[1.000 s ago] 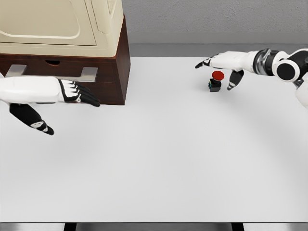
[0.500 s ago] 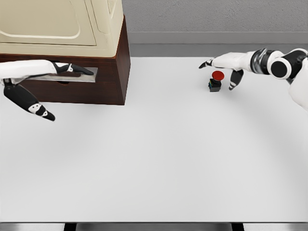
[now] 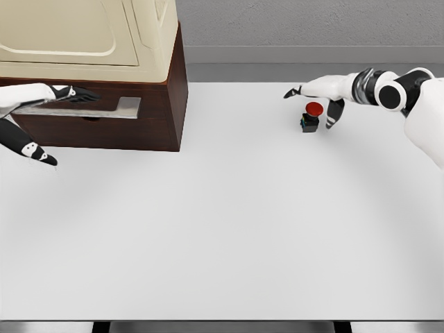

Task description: Open the cabinet drawer with left arm, and place a switch into the drawer with right arm

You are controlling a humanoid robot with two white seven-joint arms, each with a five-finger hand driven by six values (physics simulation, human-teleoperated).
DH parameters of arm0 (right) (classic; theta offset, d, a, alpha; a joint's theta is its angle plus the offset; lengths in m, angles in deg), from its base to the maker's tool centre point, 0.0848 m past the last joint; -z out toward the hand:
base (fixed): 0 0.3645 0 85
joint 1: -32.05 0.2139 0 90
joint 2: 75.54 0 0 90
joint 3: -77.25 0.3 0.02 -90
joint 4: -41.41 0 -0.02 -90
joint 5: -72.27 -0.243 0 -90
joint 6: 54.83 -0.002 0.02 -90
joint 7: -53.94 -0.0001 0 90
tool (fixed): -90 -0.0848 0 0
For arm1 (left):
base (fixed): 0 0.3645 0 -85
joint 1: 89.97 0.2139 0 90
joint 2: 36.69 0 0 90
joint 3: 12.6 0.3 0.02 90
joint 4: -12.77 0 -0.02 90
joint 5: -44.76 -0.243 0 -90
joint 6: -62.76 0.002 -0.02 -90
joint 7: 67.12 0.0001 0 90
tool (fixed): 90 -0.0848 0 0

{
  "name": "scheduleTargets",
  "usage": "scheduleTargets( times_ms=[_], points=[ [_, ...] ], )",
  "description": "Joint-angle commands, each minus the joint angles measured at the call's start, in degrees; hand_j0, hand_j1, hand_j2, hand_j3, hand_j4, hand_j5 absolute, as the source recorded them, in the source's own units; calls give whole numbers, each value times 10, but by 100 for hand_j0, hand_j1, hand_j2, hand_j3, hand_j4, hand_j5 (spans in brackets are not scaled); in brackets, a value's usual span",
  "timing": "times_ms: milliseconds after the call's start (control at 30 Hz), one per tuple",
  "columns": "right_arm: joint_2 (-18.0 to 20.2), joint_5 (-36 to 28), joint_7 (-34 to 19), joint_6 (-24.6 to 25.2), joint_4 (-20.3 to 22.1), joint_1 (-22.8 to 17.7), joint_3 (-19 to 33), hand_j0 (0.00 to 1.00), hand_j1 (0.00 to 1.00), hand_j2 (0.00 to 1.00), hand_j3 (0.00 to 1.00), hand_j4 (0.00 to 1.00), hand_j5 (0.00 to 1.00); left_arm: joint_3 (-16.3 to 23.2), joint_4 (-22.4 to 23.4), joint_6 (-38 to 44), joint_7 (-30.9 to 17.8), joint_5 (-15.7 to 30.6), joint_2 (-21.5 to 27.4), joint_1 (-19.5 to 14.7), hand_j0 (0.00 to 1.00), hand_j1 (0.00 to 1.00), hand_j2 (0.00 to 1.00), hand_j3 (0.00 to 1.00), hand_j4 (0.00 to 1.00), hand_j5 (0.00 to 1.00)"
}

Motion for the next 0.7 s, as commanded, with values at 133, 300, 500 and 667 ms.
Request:
scheduleTargets(
  times_ms=[133, 300, 500, 667],
  points=[
    [-2, 1, 0, 1, -5, 0, 2, 99, 99, 99, 99, 99, 99, -28, 1, 26, 1, 2, -6, 2, 100, 100, 100, 100, 100, 100],
    [-1, 2, 0, -1, -2, -1, 2, 93, 93, 93, 93, 93, 93, -28, -2, 26, 1, 1, -13, 3, 100, 100, 100, 100, 100, 100],
    [-1, 1, 0, -4, 2, -2, -2, 91, 91, 91, 91, 91, 91, -27, 22, 36, 1, 2, -27, 12, 100, 100, 100, 100, 100, 100],
    [-2, 0, 0, -4, 3, -4, -2, 86, 86, 86, 86, 86, 86, -27, 24, 36, 1, -3, -27, 15, 100, 100, 100, 100, 100, 100]
  ],
)
